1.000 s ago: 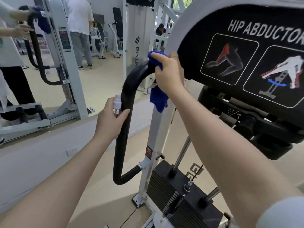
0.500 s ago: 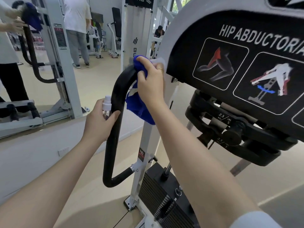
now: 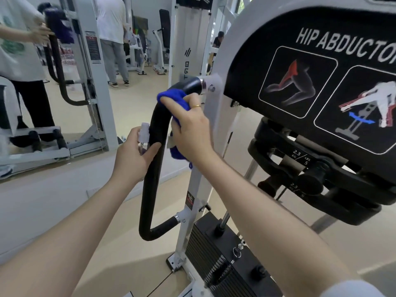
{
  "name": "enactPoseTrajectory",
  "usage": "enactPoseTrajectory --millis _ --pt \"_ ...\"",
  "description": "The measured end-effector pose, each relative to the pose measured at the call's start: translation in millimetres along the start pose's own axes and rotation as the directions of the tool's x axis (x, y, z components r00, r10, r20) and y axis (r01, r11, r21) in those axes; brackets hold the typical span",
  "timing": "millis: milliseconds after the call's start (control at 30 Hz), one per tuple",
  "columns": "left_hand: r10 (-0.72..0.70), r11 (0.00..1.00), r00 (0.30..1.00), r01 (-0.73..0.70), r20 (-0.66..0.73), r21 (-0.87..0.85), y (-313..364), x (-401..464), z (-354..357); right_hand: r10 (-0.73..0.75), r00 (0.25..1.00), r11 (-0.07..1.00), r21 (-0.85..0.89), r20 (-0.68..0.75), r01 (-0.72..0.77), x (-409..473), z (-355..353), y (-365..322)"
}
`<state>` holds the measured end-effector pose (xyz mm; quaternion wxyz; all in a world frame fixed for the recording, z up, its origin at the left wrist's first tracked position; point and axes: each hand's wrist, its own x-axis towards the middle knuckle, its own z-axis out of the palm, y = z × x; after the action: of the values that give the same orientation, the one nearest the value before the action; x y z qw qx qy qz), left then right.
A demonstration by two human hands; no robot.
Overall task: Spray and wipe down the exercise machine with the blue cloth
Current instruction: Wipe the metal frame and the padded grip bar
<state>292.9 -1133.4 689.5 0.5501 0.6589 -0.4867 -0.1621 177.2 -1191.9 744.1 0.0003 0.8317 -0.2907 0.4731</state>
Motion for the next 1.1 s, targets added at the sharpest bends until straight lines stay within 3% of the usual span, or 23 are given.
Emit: enactPoseTrajectory --millis 100,267,400,467,533,700,800,900,967,1100 --pt "-0.038 0.996 0.999 0.038 0.006 -0.079 0.2 -0.8 0.8 -0.043 0.999 0.999 -0.02 -0.034 0.042 7.6 0.6 7.7" --pt "-0.062 0.995 0.995 0.067 0.079 -0.067 -15.4 -2.4 -5.5 0.254 0.953 0.961 0.151 -0.167 -0.23 30.8 0.9 10.7" --pt "-0.056 0.99 0.993 0.069 0.105 -0.12 -26.6 -2.0 -4.0 0.12 0.981 0.992 0.067 -0.151 -0.111 -1.1 15.4 -3.3" --pt "-0.053 0.986 0.993 0.069 0.108 -0.151 -27.7 1.0 -0.9 0.025 0.996 0.999 -0.041 -0.089 -0.029 -9.4 11.3 -5.6" --pt "-0.06 0.986 0.988 0.08 0.14 -0.149 -31.0 1.4 1.0 0.021 1.0 0.993 -0.116 -0.023 -0.023 -6.7 3.2 -7.6" --pt "-0.023 0.986 0.974 0.059 0.225 -0.154 -40.1 -0.8 -5.7 0.375 0.92 0.915 -0.117 -0.111 -0.387 40.4 -10.0 -6.3" --pt "-0.024 0.981 0.97 0.07 0.242 -0.183 -41.3 0.8 -7.5 0.271 0.958 0.937 -0.199 -0.098 -0.286 16.0 5.3 -25.5" --pt "-0.034 0.969 0.963 0.098 0.269 -0.227 -40.8 -1.9 -8.5 0.067 0.993 0.923 -0.385 0.097 -0.024 -32.0 15.3 -41.4" --pt "-0.031 0.966 0.959 0.101 0.281 -0.24 -45.5 -6.0 -10.8 0.016 0.986 0.878 -0.475 0.163 0.064 -33.0 11.0 -41.4" --pt "-0.028 0.984 0.958 0.076 0.285 -0.159 -68.1 -12.3 -18.1 0.063 0.991 0.829 -0.546 -0.12 -0.119 8.8 4.5 -36.8"
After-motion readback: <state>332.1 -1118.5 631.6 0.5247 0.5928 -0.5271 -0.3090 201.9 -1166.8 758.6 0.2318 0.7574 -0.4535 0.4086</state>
